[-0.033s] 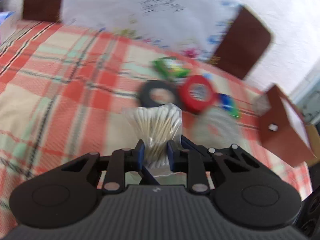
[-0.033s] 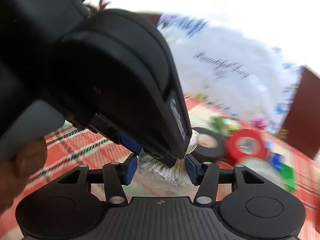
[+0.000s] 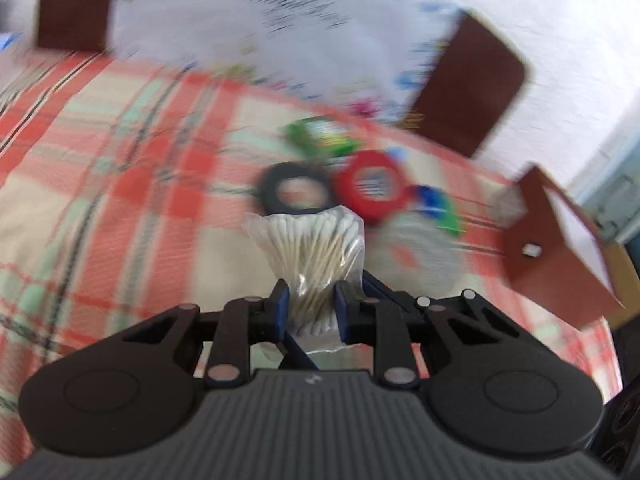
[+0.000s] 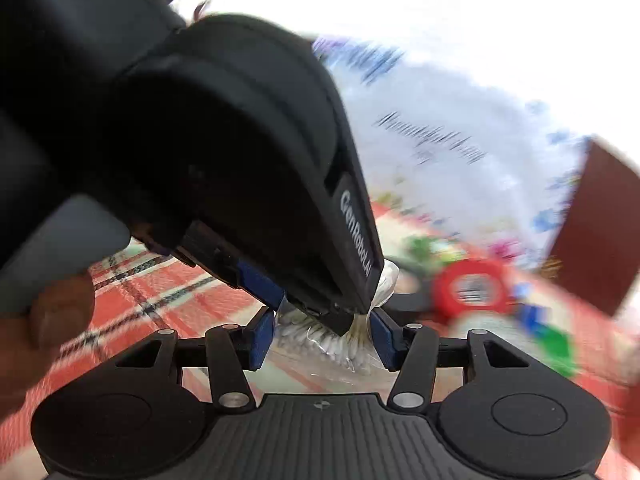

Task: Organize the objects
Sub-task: 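Open the left tool to drop the cotton-swab bag into the brown box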

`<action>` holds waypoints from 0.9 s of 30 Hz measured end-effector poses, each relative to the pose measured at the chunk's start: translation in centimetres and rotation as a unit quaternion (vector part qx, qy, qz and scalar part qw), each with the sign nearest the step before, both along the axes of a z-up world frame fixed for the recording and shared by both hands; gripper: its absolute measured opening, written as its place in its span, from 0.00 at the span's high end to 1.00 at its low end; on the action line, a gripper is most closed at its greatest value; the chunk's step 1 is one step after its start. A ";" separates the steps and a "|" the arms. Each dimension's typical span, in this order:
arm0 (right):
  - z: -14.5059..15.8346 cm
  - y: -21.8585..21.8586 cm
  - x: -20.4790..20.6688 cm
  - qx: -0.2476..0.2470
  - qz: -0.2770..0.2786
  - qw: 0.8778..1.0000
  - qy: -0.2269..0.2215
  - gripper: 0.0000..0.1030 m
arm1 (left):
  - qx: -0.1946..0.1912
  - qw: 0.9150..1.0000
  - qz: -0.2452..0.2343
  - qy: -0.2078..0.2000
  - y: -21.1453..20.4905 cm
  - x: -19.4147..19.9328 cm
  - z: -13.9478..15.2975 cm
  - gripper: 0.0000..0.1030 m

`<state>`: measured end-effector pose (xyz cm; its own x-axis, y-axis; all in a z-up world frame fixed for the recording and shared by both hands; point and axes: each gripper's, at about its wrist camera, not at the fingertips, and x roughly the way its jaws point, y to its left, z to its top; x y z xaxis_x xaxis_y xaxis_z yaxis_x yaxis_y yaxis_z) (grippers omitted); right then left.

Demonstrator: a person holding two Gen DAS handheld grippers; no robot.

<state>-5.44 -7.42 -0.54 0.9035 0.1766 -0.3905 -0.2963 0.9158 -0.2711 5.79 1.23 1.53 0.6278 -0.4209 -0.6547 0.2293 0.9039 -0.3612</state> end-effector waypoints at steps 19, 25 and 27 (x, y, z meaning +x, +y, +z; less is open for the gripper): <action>4.5 -34.9 -2.5 0.037 -0.301 0.951 -0.062 0.34 | 0.042 0.959 -0.260 -0.107 -35.8 1.9 4.4 0.71; 3.5 -37.2 -5.1 0.098 -0.309 0.941 -0.098 0.18 | 0.073 0.963 -0.233 -0.114 -34.4 2.6 3.5 0.67; 3.3 -36.9 -6.3 0.122 -0.304 0.937 -0.118 0.18 | 0.065 0.962 -0.228 -0.134 -32.7 1.7 4.4 0.67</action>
<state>-11.69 -44.29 2.76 0.9227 -0.3402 -0.1812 0.3418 0.9395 -0.0232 7.48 -31.47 5.93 0.5513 -0.6177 -0.5608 0.6817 0.7211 -0.1240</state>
